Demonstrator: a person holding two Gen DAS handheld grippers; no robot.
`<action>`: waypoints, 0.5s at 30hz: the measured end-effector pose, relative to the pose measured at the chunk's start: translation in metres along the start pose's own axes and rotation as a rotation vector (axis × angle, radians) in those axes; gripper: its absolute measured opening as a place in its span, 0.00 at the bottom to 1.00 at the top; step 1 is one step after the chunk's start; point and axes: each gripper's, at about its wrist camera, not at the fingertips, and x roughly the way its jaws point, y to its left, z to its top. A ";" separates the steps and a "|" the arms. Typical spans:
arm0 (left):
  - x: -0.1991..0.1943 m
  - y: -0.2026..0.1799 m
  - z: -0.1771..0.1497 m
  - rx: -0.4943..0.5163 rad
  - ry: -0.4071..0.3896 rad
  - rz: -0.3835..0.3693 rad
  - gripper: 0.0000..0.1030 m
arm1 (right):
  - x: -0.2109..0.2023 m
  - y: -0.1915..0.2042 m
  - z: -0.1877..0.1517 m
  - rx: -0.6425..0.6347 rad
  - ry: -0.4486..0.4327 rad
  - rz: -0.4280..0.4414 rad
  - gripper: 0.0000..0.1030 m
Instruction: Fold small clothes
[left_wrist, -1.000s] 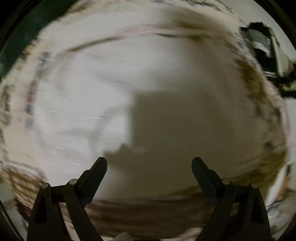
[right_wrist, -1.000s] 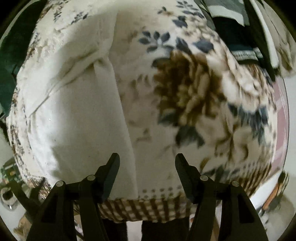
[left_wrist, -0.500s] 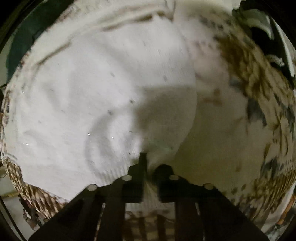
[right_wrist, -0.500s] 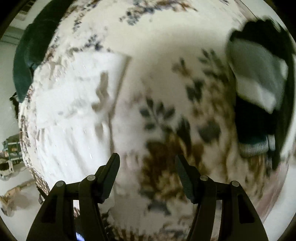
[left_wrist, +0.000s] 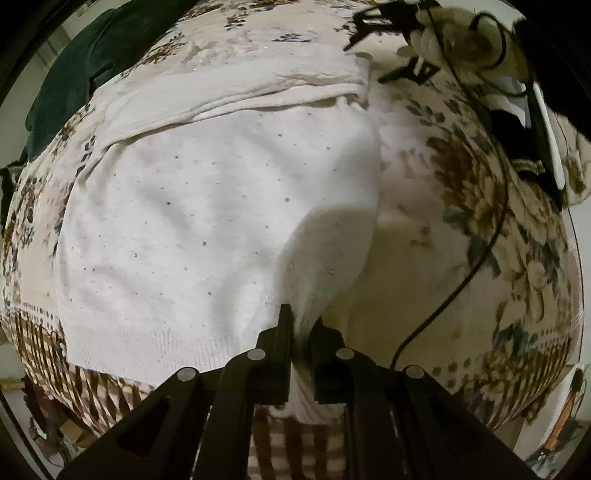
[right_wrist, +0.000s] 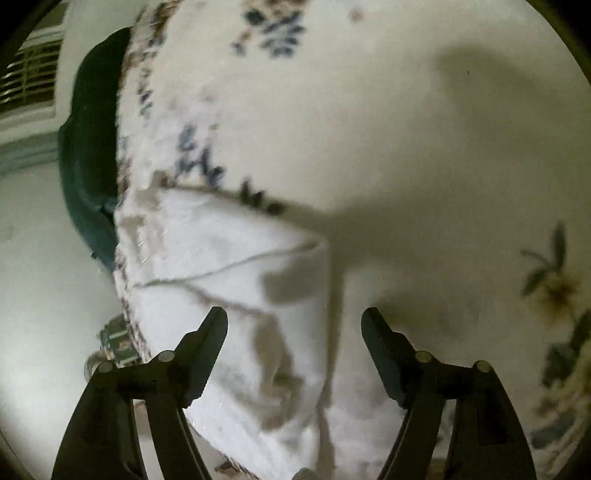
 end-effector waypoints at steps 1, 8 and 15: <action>0.001 0.000 -0.001 -0.004 -0.001 -0.002 0.05 | 0.003 -0.002 0.002 0.021 -0.004 0.013 0.74; -0.011 0.030 0.000 -0.048 -0.041 -0.037 0.05 | 0.006 0.017 0.002 0.032 -0.048 -0.018 0.13; -0.046 0.099 -0.001 -0.169 -0.113 -0.106 0.05 | -0.016 0.117 -0.017 -0.134 -0.060 -0.164 0.11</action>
